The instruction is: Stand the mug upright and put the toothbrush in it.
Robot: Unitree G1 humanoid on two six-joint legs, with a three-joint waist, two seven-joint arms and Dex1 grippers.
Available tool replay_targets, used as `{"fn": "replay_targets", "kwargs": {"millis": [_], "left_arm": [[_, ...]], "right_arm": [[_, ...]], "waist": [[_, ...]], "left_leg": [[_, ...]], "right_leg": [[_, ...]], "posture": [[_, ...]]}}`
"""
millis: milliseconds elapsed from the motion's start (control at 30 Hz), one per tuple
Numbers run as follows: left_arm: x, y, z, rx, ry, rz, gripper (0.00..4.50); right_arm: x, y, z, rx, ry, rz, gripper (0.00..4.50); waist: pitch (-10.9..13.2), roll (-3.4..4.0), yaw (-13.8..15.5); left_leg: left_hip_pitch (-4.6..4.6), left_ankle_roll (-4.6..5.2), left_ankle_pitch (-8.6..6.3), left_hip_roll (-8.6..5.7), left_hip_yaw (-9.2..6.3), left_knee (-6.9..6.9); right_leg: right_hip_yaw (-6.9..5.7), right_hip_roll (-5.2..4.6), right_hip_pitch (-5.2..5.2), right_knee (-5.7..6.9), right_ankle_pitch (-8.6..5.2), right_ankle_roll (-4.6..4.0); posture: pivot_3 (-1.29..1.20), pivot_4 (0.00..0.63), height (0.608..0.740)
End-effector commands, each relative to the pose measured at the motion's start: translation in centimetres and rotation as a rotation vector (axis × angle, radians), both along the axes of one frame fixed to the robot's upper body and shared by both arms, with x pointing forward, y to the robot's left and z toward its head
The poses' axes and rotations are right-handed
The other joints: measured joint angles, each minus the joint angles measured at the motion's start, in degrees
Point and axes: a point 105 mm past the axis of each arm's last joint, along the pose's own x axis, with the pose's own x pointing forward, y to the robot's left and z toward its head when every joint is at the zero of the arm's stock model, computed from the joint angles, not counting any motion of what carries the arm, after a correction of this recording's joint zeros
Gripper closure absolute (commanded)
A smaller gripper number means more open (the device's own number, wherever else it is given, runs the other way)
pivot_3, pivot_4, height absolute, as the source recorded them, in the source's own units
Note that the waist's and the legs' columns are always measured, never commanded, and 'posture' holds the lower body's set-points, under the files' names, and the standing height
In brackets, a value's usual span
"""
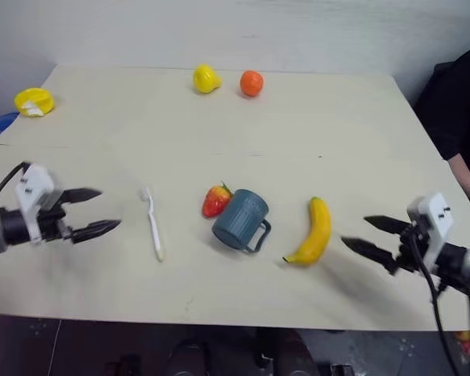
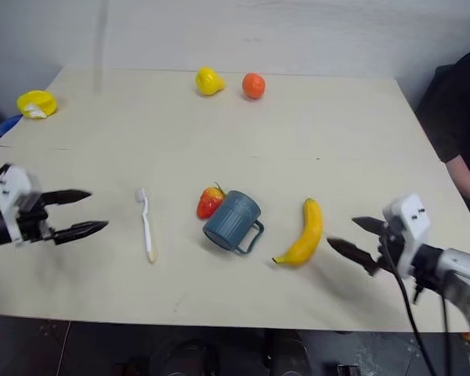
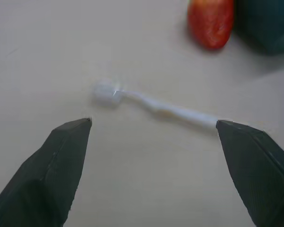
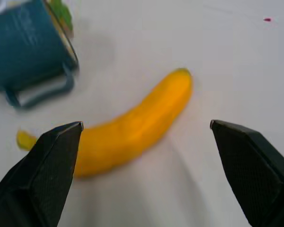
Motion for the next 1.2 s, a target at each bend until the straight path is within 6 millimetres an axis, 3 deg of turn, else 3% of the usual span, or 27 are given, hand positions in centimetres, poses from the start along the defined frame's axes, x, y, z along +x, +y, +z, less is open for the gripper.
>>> {"fn": "replay_targets", "kwargs": {"millis": [33, 167, 300, 467, 700, 800, 900, 1033, 1100, 1200], "left_arm": [[-1.2, -5.1, 1.9, -0.060, -0.007, -0.221, 0.02], [-1.7, -9.8, 2.9, -0.048, -0.052, -0.423, 0.02], [-2.4, -13.2, 3.4, 0.003, -0.095, -0.609, 0.02], [-2.3, -15.3, 3.7, 0.042, -0.138, -0.730, 0.02], [-1.5, -16.5, 3.7, 0.052, -0.173, -0.776, 0.02], [-1.4, -16.7, 3.6, 0.050, -0.173, -0.785, 0.00], [-1.3, -16.6, 3.4, 0.054, -0.172, -0.789, 0.00], [-1.1, -16.1, 3.3, 0.056, -0.170, -0.778, 0.00], [-1.0, -15.9, 3.2, 0.050, -0.161, -0.770, 0.00], [-0.8, -15.7, 2.8, 0.034, -0.145, -0.767, 0.00]], "right_arm": [[1.0, 1.1, 0.5, 0.130, 0.050, -0.151, 0.00], [2.0, 1.9, 0.2, 0.249, 0.136, -0.280, 0.00], [1.7, 2.0, -1.0, 0.187, 0.221, -0.322, 0.00], [0.3, 2.7, -3.0, 0.130, 0.328, -0.298, 0.00], [0.2, 4.9, -4.7, 0.202, 0.416, -0.244, 0.00], [1.5, 4.7, -5.5, 0.224, 0.424, -0.286, 0.57], [2.2, 4.1, -6.1, 0.224, 0.422, -0.321, 1.55], [2.3, 3.3, -5.2, 0.182, 0.361, -0.336, 2.80], [2.2, 2.7, -4.0, 0.170, 0.305, -0.338, 2.83], [2.2, -0.1, -1.9, 0.100, 0.203, -0.410, 2.83]], "waist": [[-0.01, -0.01, -0.05], [0.02, 0.07, -0.02], [0.03, 0.09, 0.14], [0.02, 0.09, -0.06], [0.02, 0.10, -0.07], [0.01, 0.07, -0.18], [0.01, 0.07, -0.10], [0.01, 0.07, 0.00], [0.01, 0.07, 0.12], [0.04, 0.12, 0.31]], "left_leg": [[0.01, -0.01, 0.00, 0.00, -0.01, 0.00], [-0.04, -0.04, 0.02, -0.01, -0.02, 0.13], [-0.14, -0.01, 0.00, -0.04, -0.09, 0.24], [-0.15, 0.01, -0.01, -0.03, -0.10, 0.24], [-0.08, 0.02, -0.01, -0.04, -0.30, 0.26], [-0.11, 0.05, -0.03, -0.04, -0.32, 0.32], [-0.11, 0.07, -0.04, -0.03, -0.35, 0.37], [-0.13, 0.10, -0.06, -0.04, -0.38, 0.39], [-0.17, 0.13, -0.08, -0.04, -0.40, 0.45], [-0.33, 0.22, -0.13, -0.05, -0.52, 0.58]], "right_leg": [[0.01, 0.02, 0.01, 0.03, -0.01, -0.03], [0.04, 0.05, 0.00, 0.13, -0.02, -0.04], [0.03, 0.08, 0.00, 0.09, -0.02, -0.04], [0.07, 0.14, 0.02, 0.02, -0.02, -0.03], [0.31, 0.31, 0.09, -0.02, 0.02, 0.04], [0.30, 0.31, 0.09, -0.08, 0.04, 0.08], [0.29, 0.31, 0.11, -0.09, 0.05, 0.10], [0.28, 0.30, 0.11, -0.11, 0.06, 0.10], [0.29, 0.30, 0.11, -0.11, 0.06, 0.10], [0.29, 0.29, 0.11, -0.15, 0.07, 0.13]], "posture": [[0.00, 0.150, 0.740], [0.00, 0.150, 0.740], [0.00, 0.150, 0.740], [0.00, 0.150, 0.740], [0.00, 0.150, 0.740], [0.00, 0.150, 0.740], [0.00, 0.150, 0.740], [0.00, 0.150, 0.740], [0.00, 0.150, 0.740], [0.00, 0.150, 0.740]]}}
